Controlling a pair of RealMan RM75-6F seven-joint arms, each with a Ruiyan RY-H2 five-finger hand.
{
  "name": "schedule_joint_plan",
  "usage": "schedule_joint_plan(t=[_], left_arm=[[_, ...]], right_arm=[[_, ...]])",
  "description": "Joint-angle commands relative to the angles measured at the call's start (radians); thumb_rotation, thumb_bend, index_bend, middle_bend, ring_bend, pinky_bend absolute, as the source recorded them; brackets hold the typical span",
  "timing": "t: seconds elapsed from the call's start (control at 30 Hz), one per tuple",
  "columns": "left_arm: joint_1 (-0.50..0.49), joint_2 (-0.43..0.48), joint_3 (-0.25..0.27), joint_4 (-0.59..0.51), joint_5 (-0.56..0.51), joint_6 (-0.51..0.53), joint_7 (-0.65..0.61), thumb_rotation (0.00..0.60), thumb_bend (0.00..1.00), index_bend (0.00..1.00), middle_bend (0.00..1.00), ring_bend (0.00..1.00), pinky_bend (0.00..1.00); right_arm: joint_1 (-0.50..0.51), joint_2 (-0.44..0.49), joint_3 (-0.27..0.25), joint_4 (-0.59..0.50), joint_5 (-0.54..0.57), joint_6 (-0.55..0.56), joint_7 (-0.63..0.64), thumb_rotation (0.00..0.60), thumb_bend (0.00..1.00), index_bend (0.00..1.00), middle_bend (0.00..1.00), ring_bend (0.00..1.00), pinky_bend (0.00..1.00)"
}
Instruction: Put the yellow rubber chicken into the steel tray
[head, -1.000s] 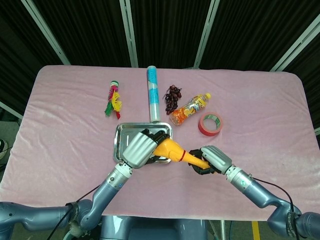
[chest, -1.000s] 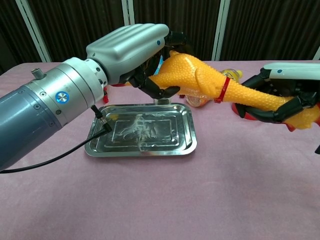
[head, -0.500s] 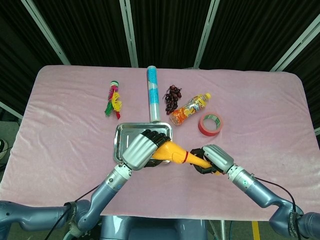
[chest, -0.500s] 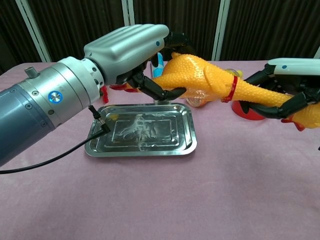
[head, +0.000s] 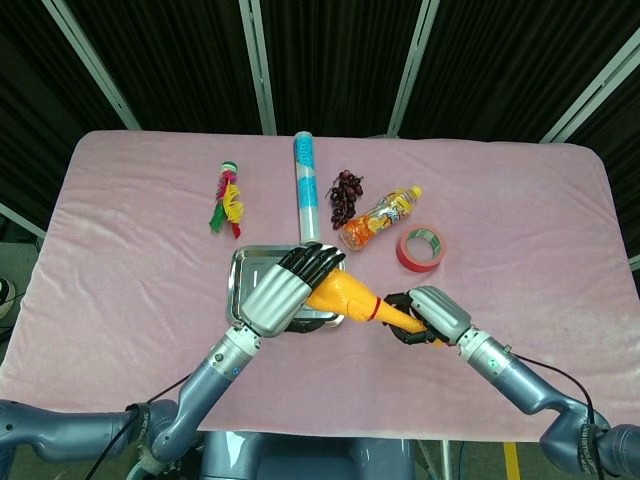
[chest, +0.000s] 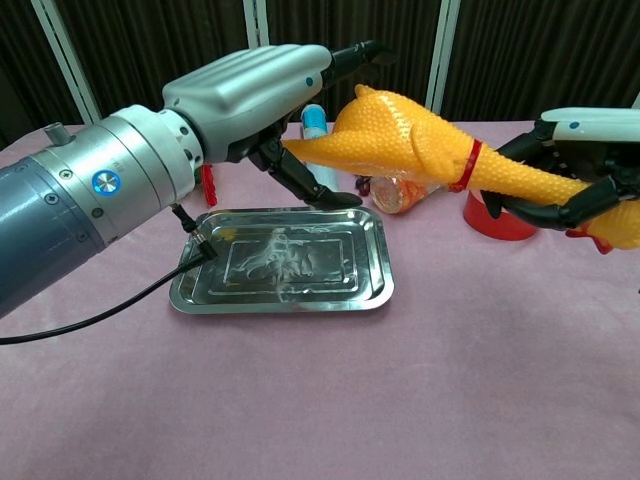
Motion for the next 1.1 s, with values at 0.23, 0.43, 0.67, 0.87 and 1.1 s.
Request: schedule_joint_plan(t=[0.23, 0.43, 0.67, 0.87, 1.1], left_arm=[[-0.020, -0.040, -0.010, 0.021, 0.000, 0.019, 0.007, 0.600, 0.25, 0.16, 0.22, 0.16, 0.22], [-0.032, -0.066, -0.012, 0.042, 0.015, 0.037, -0.001, 0.600, 0.40, 0.37, 0.46, 0.39, 0.35], [-0.035, -0.088, -0.005, 0.078, 0.053, 0.069, -0.037, 0.600, 0.57, 0.57, 0.67, 0.59, 0.48], [-0.040, -0.089, 0.003, 0.089, 0.059, 0.067, -0.051, 0.600, 0.66, 0.71, 0.81, 0.71, 0.55], [-0.040, -0.088, 0.007, 0.090, 0.057, 0.067, -0.065, 0.600, 0.44, 0.54, 0.66, 0.59, 0.52]], right_arm=[[-0.003, 0.009, -0.006, -0.019, -0.013, 0.012, -0.003, 0.600, 1.00, 1.00, 0.80, 0.74, 0.88], [-0.006, 0.014, -0.011, -0.028, -0.023, 0.020, -0.007, 0.600, 1.00, 1.00, 0.80, 0.74, 0.88], [-0.008, 0.018, -0.016, -0.031, -0.025, 0.022, -0.009, 0.600, 1.00, 1.00, 0.80, 0.74, 0.88], [-0.007, 0.016, -0.019, -0.029, -0.027, 0.020, -0.008, 0.600, 1.00, 1.00, 0.80, 0.75, 0.88], [-0.006, 0.014, -0.019, -0.024, -0.022, 0.018, -0.006, 0.600, 1.00, 1.00, 0.80, 0.75, 0.88]])
